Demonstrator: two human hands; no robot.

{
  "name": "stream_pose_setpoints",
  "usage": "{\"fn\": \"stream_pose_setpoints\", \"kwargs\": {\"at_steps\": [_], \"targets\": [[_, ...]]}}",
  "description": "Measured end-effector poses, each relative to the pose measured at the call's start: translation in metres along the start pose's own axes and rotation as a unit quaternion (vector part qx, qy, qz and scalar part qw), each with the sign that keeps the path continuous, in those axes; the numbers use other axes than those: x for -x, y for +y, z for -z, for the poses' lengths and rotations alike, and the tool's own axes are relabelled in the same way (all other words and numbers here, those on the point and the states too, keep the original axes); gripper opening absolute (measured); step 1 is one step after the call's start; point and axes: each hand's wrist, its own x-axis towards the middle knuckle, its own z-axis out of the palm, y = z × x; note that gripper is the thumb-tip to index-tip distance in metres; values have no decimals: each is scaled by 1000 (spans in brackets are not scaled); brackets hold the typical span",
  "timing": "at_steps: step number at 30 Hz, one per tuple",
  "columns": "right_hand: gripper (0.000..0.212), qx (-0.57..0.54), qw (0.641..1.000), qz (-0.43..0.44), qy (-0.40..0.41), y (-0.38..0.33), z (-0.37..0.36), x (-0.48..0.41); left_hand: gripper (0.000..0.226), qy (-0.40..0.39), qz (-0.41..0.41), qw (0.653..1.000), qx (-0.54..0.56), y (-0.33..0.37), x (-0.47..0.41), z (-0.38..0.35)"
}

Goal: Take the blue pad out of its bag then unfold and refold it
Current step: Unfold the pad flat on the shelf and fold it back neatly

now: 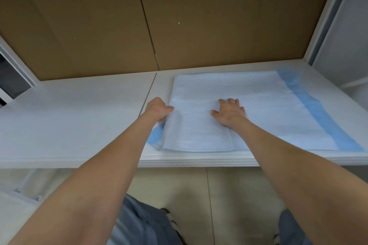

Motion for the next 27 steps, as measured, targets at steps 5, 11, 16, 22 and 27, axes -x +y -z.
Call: {"fn": "stream_pose_setpoints", "kwargs": {"at_steps": [5,11,16,22,27], "targets": [[60,2,1000,-13,5,8,6,24,40,-42,29,999,16,-9,31,5],[63,-11,1000,-27,-10,22,6,50,36,-120,55,989,64,-15,67,3],[61,8,1000,-22,-21,28,-1,59,29,-121,78,981,131,-21,73,-3],[60,-4,1000,-16,-10,27,5,60,33,-110,85,956,257,-23,68,-4],[60,-15,1000,-18,-5,26,9,59,24,-114,62,942,309,-20,70,-9]]}}
